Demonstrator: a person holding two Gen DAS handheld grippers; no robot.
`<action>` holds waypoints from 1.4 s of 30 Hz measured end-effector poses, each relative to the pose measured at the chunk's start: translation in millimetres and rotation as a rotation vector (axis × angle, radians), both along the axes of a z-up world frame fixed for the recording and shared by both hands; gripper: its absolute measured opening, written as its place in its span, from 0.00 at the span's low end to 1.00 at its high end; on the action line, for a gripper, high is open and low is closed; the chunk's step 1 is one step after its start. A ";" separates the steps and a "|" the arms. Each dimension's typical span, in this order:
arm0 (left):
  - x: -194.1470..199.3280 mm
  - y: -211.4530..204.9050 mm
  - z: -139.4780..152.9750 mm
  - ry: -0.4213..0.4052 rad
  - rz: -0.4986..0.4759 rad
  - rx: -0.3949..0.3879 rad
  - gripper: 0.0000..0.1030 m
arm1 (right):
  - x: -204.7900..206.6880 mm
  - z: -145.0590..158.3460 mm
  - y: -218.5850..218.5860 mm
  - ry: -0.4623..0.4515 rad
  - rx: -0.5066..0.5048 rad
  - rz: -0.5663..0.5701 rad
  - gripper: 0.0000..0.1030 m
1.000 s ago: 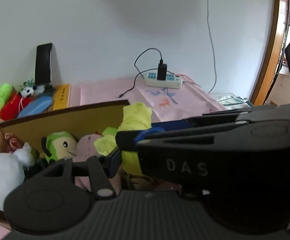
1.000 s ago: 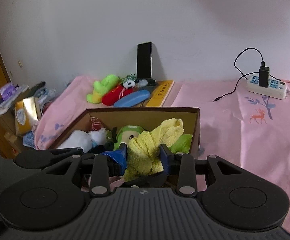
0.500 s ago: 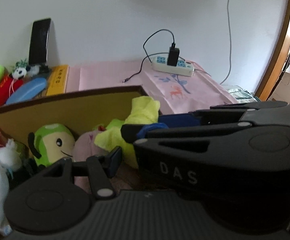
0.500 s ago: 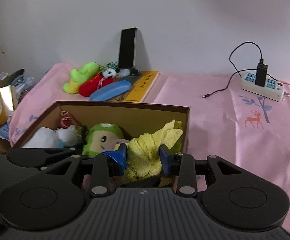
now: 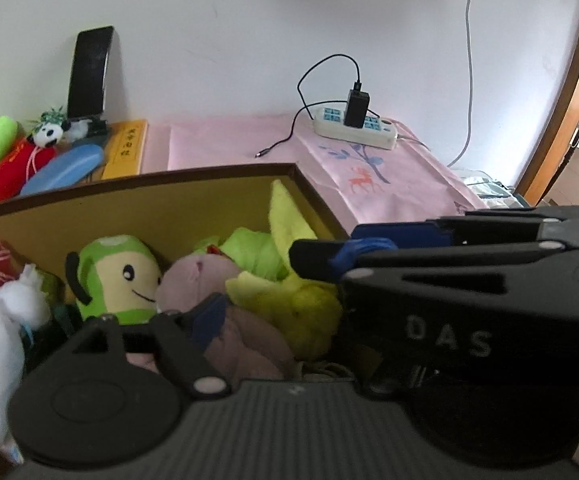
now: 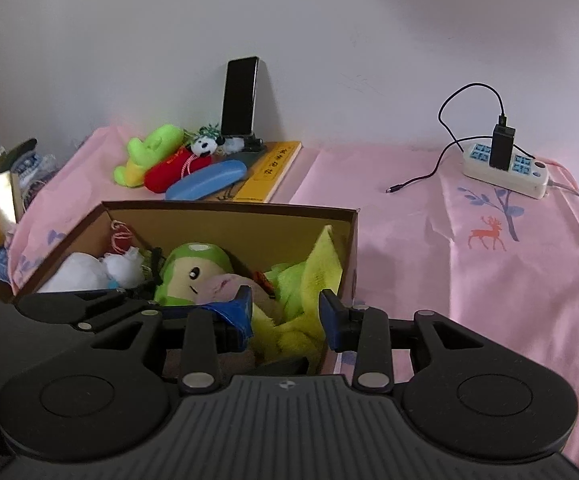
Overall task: Organize soft objects
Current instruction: 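Open both grippers to release the yellow cloth in the box, then move both grippers to the white fluffy pillow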
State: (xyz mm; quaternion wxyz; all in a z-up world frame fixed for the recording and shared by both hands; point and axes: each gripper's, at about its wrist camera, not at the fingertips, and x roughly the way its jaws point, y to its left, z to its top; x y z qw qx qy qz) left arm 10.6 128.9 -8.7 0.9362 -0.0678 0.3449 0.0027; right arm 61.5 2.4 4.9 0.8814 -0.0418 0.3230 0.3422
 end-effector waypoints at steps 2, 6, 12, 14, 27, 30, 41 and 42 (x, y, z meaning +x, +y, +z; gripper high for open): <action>-4.2 -2.4 3.2 -0.005 0.004 0.014 0.68 | -5.0 3.1 -3.2 0.000 0.016 0.003 0.19; -15.4 -9.8 12.2 -0.018 0.014 0.052 0.68 | -17.1 8.0 -8.3 -0.007 0.027 0.006 0.20; -32.8 -23.3 23.2 -0.018 0.026 0.096 0.68 | -30.1 13.0 -21.3 0.007 0.053 -0.007 0.19; -39.4 -27.7 26.9 -0.022 0.028 0.101 0.68 | -34.3 14.9 -27.2 0.013 0.066 -0.008 0.19; -69.5 -64.4 40.6 0.049 0.092 0.178 0.69 | -61.4 22.3 -59.6 0.018 0.084 -0.003 0.19; -72.8 -71.5 39.5 0.065 0.104 0.182 0.69 | -66.4 22.5 -67.4 0.018 0.086 0.002 0.19; -73.9 -94.9 28.4 0.112 0.121 0.191 0.69 | -71.5 13.5 -89.4 0.068 0.090 0.006 0.19; -73.7 -97.0 26.9 0.117 0.122 0.191 0.69 | -71.8 12.2 -90.5 0.073 0.089 0.005 0.19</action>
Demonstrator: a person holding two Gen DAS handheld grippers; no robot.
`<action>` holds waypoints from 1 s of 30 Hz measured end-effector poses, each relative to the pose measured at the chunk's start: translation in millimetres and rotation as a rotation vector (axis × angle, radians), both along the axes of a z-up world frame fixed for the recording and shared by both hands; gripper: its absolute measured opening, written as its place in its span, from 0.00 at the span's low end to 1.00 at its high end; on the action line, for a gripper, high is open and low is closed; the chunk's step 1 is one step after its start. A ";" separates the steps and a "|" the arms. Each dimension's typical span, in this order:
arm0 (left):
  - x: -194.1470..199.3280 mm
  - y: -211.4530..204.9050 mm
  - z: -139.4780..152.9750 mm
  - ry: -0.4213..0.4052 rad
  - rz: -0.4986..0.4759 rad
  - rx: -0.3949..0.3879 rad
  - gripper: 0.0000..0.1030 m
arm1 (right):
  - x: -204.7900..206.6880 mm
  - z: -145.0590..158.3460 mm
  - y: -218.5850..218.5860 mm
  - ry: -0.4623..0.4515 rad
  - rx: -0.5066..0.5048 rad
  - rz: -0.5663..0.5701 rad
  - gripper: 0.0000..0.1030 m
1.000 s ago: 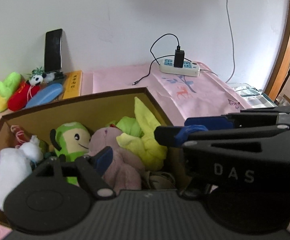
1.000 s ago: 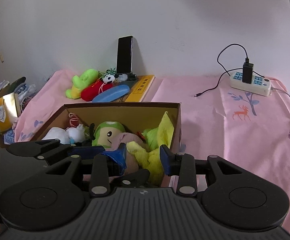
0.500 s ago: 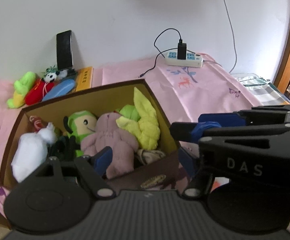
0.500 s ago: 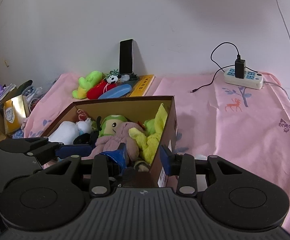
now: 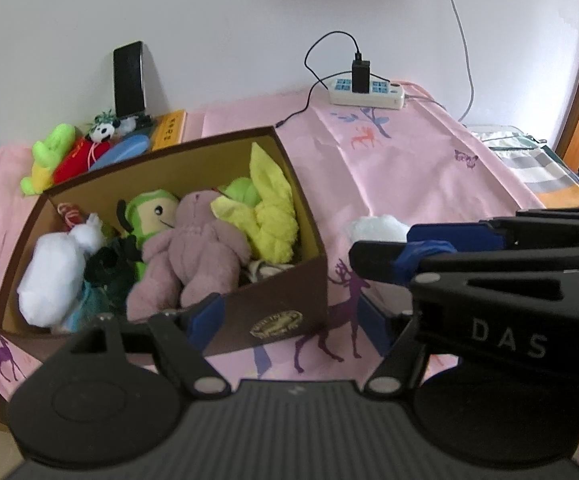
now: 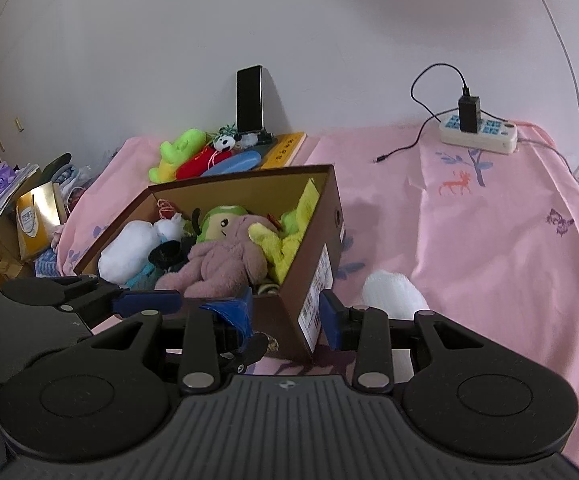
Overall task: Organize soft objects
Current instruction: 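Move both grippers to the white fluffy pillow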
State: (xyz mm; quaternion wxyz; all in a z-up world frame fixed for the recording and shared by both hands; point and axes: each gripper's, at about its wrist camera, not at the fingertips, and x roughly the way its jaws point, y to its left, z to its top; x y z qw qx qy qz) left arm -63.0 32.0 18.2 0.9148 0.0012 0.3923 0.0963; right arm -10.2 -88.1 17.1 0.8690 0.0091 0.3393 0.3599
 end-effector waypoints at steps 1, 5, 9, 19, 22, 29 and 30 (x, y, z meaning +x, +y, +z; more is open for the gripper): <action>0.5 -1.6 -1.3 0.004 0.000 0.000 0.69 | 0.3 -1.3 -1.3 0.005 -0.001 -0.001 0.19; 2.5 -8.0 -6.0 0.019 0.000 -0.003 0.70 | 0.9 -4.9 -7.1 0.021 -0.003 0.000 0.19; 6.7 -14.9 -10.7 0.036 -0.004 -0.007 0.70 | 2.2 -8.0 -13.5 0.033 -0.009 0.000 0.19; 15.4 -33.6 -22.2 0.083 -0.025 0.005 0.75 | 6.1 -18.1 -30.5 0.077 -0.015 -0.004 0.19; 17.1 -38.1 -24.8 0.094 -0.029 0.010 0.77 | 7.6 -20.4 -35.3 0.089 -0.014 -0.004 0.19; 23.0 -47.9 -31.6 0.115 -0.044 0.006 0.79 | 10.9 -25.2 -45.9 0.098 -0.023 -0.007 0.19; 24.1 -49.5 -32.7 0.118 -0.048 0.004 0.79 | 12.0 -26.0 -47.8 0.099 -0.025 -0.009 0.19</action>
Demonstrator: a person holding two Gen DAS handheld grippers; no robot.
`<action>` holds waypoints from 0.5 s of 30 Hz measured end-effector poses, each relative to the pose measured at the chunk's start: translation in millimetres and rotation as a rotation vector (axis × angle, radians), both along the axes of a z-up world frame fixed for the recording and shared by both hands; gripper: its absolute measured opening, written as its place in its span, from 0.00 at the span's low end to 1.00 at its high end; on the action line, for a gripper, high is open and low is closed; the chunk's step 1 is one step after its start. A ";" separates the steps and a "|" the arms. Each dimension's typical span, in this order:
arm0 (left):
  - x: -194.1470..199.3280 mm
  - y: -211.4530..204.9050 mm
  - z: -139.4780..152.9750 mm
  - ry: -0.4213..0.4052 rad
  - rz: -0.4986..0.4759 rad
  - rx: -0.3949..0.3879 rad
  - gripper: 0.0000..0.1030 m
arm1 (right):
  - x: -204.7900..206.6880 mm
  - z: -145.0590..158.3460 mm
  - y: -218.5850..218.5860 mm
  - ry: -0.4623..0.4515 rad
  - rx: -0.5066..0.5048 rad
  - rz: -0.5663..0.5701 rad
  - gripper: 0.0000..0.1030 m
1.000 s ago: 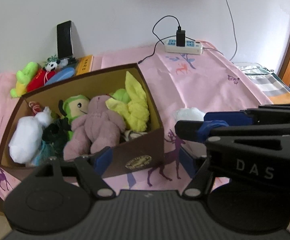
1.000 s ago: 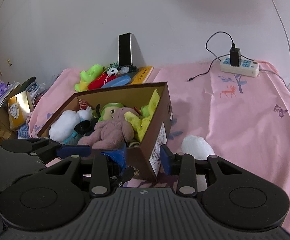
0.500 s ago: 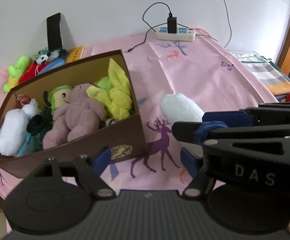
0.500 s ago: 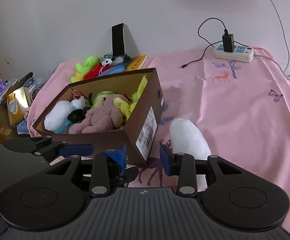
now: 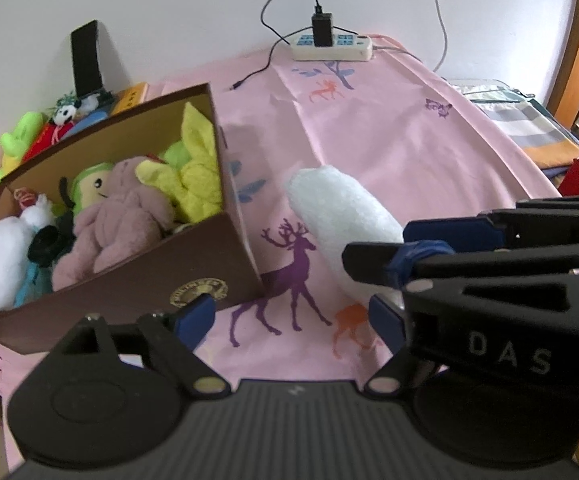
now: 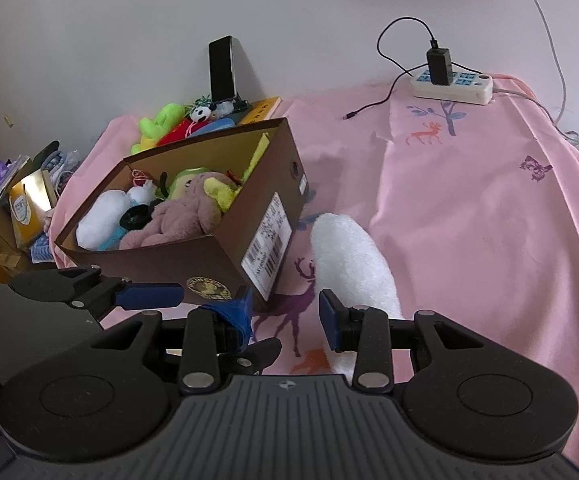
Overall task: Organize soft objects
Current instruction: 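Move both grippers to the white fluffy pillow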
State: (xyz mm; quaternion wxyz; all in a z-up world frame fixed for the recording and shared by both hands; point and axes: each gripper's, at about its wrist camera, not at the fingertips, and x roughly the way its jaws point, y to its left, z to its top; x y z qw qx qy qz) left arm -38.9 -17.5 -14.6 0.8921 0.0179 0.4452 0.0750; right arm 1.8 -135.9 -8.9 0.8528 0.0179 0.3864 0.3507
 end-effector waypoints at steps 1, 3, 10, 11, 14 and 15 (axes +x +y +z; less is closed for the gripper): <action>1.2 -1.8 -1.3 0.003 -0.005 -0.003 0.80 | 1.4 -0.6 -2.1 0.002 -0.001 -0.003 0.19; 3.8 -5.8 -4.6 0.009 -0.019 -0.010 0.80 | 4.4 -2.0 -5.9 0.005 -0.002 -0.011 0.19; 20.0 -19.3 -17.3 0.027 -0.068 -0.056 0.80 | 22.4 -11.7 -23.8 0.037 -0.012 -0.055 0.19; 22.9 -20.3 -19.0 0.024 -0.073 -0.062 0.80 | 25.9 -13.8 -26.2 0.046 -0.011 -0.062 0.19; 35.1 -23.5 -26.7 0.027 -0.088 -0.073 0.80 | 38.1 -20.0 -32.6 0.085 0.003 -0.076 0.19; 38.3 -24.6 -29.1 0.031 -0.091 -0.074 0.80 | 42.0 -21.5 -33.6 0.096 0.008 -0.079 0.19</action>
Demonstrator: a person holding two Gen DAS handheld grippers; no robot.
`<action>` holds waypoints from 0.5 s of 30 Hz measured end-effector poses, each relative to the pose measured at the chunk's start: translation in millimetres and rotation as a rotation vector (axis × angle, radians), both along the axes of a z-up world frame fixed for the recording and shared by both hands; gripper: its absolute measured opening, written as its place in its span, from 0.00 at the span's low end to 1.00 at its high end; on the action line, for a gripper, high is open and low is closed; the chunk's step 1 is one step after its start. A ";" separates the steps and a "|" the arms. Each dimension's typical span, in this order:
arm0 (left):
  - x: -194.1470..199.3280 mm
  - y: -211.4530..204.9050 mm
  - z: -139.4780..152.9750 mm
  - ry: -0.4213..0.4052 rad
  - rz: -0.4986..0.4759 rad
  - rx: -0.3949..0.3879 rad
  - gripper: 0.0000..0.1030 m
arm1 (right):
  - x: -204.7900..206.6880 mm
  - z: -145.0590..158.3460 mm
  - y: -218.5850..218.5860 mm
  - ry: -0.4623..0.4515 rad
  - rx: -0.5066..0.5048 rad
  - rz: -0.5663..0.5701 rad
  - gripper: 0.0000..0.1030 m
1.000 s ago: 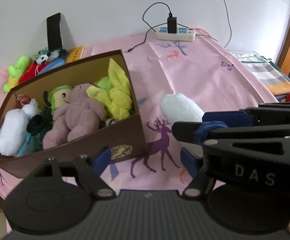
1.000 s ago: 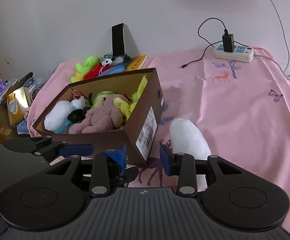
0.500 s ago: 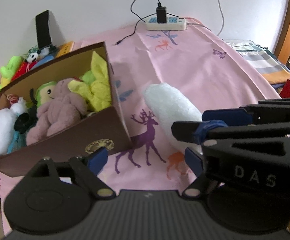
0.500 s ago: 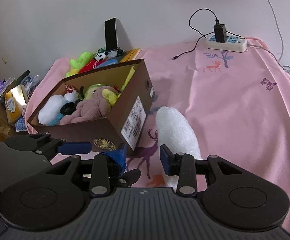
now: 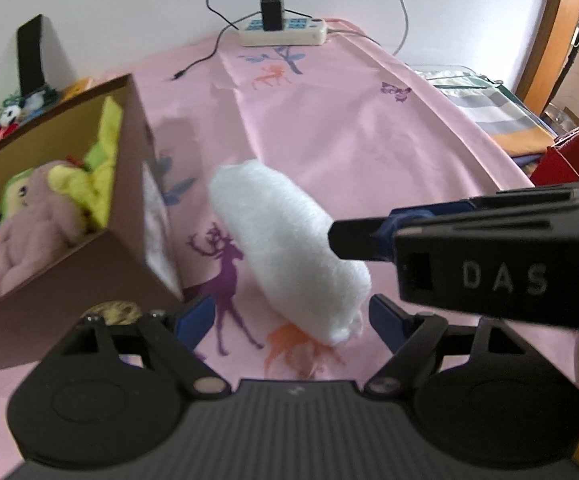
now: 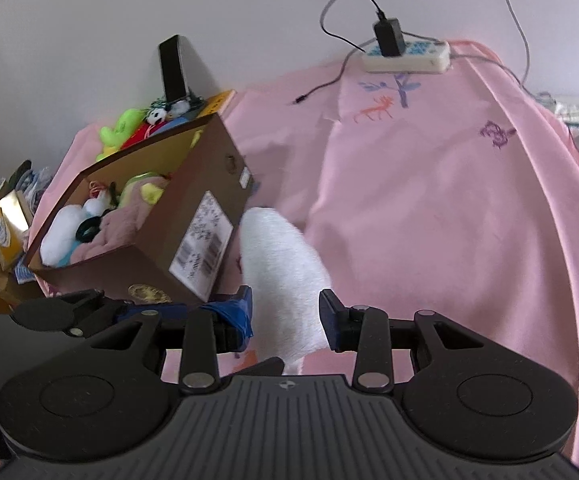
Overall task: Organize soft objects
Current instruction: 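Close both grippers on the white fluffy pillow and lift it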
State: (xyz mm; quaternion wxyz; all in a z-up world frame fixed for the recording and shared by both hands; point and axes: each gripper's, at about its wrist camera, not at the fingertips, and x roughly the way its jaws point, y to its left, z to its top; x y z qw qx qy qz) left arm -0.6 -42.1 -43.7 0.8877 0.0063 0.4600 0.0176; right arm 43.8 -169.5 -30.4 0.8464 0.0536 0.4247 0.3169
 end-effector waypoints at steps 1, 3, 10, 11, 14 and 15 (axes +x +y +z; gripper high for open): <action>4.1 -1.1 -3.1 0.004 -0.003 0.001 0.80 | 4.3 -1.9 -1.0 0.012 0.006 -0.003 0.19; 10.8 -3.1 -8.4 0.009 -0.011 0.004 0.80 | 13.2 -5.6 -2.6 0.040 0.021 -0.007 0.19; 33.4 -3.7 -25.7 0.043 -0.031 0.017 0.80 | 43.2 -20.0 2.5 0.125 0.067 0.014 0.19; 35.7 -4.5 -27.4 0.044 -0.033 0.031 0.80 | 46.8 -22.9 3.9 0.139 0.070 0.021 0.19; 41.4 -3.4 -30.6 0.048 -0.048 0.033 0.80 | 57.3 -30.2 8.6 0.172 0.072 0.042 0.20; 43.6 -2.6 -31.7 0.049 -0.051 0.030 0.80 | 60.2 -32.8 10.5 0.180 0.068 0.047 0.20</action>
